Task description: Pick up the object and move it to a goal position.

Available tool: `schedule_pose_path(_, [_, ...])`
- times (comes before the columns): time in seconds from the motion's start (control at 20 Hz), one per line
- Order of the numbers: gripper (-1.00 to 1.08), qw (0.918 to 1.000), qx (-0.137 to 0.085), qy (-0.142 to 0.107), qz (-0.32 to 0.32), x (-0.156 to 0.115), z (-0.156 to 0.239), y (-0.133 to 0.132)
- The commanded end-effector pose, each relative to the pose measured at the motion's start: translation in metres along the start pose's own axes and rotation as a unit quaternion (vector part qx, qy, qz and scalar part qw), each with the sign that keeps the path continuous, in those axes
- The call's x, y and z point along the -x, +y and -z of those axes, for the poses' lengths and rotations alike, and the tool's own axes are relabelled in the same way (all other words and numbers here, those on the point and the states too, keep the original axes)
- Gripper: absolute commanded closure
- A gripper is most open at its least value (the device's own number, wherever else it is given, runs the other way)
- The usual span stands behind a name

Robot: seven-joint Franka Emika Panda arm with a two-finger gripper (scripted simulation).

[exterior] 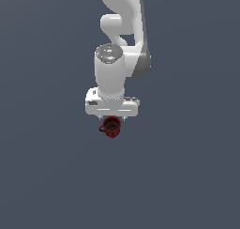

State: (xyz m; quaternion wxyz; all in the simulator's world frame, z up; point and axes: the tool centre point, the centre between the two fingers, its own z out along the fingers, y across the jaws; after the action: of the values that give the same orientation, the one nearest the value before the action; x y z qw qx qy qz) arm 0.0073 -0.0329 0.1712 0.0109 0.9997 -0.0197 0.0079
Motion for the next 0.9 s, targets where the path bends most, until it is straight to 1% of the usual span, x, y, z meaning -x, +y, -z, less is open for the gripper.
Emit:
schedule_pose_path(0.0, [-0.60, 1.0000, 0.000, 0.000, 0.000, 0.0000, 0.0000, 0.0000])
schedule_pose_path(0.4, [-0.60, 0.9999, 0.001, 0.001, 0.017, 0.0013, 0.0024, -0.0066])
schedule_pose_path(0.85, [-0.60, 0.9995, -0.002, -0.002, 0.032, 0.0027, -0.0073, 0.0015])
